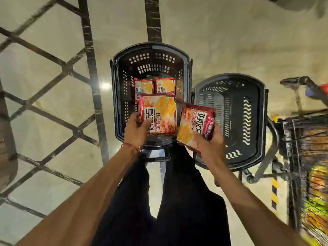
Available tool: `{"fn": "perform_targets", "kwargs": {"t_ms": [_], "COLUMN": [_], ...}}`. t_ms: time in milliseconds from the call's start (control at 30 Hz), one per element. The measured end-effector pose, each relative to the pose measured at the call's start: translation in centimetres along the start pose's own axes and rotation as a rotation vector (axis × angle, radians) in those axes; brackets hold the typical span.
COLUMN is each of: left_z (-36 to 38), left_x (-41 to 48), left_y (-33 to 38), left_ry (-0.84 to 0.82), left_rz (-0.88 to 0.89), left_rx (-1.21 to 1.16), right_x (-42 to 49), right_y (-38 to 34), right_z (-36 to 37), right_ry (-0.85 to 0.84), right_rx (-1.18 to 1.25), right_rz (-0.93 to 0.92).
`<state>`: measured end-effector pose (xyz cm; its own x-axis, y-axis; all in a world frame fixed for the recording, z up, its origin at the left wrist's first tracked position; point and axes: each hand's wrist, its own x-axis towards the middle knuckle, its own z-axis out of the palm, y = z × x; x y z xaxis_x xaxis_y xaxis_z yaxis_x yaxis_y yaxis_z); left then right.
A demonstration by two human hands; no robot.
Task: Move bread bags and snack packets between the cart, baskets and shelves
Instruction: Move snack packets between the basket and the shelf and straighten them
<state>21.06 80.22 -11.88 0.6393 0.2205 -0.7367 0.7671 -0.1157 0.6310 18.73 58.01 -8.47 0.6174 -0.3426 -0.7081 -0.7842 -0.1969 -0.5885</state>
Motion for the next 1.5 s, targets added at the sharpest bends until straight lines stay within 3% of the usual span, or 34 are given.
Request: {"fn": "perform_targets", "kwargs": {"t_ms": [267,567,800,1167,1500], "left_z": [-3.3,-4.4,0.1,9.4,18.7], "left_x": [-8.2,-16.8,-25.4,-43.4,-63.0], "left_y": [2.7,3.6,1.6,-10.4,-24.0], "left_ry": [-0.37,-0.675,-0.86,-1.132,-1.26], "left_rz": [0.383,0.528,0.603,0.712,0.778], "left_rx": [0.178,0.474,0.627,0.918,0.848], "right_x": [-13.0,-28.8,-38.0,-53.5,-68.0], "right_y": [2.4,8.7,17.0,37.0,55.5], "right_z": [-4.4,-6.4,-8.1,-13.2,-21.1], "right_ry": [0.075,0.413,0.683,0.892,1.235], "right_rx": [0.325,0.753,0.801,0.874,0.991], "right_rz": [-0.084,-0.021,-0.016,-0.065,-0.062]}}
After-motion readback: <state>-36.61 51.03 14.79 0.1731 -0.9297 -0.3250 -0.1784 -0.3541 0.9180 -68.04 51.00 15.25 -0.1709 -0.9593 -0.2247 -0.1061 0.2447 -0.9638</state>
